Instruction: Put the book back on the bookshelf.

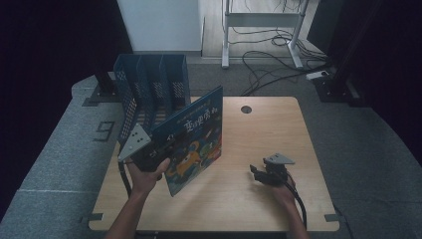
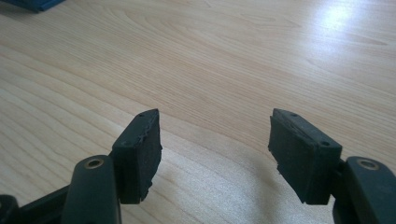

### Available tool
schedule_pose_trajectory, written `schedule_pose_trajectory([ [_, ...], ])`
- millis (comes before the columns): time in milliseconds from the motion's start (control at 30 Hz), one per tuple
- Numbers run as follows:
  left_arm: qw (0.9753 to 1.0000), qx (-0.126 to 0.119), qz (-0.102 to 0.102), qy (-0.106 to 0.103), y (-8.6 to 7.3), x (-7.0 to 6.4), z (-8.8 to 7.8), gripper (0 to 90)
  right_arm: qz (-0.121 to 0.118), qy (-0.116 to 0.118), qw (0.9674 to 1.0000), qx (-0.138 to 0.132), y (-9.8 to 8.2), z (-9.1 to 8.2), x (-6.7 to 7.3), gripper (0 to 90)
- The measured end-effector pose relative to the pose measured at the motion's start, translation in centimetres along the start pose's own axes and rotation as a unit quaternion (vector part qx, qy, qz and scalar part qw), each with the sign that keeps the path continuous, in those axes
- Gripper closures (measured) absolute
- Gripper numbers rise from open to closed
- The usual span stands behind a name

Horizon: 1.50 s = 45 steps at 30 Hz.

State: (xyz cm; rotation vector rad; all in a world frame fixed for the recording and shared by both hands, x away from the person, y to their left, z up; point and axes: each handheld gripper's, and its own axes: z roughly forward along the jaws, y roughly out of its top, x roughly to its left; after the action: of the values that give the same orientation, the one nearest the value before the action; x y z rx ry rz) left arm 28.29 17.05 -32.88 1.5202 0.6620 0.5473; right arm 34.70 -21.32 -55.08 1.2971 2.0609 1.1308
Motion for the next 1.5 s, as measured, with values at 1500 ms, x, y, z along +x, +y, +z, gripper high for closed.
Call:
schedule_pose_trajectory([
  [1500, 0.9983, -0.018, 0.0, 0.056, 2.7, 2.2, -1.7, 82.4, -0.006, -0.022, 0.9982, 0.056, 0.4, 1.2, 0.3, 28.3],
])
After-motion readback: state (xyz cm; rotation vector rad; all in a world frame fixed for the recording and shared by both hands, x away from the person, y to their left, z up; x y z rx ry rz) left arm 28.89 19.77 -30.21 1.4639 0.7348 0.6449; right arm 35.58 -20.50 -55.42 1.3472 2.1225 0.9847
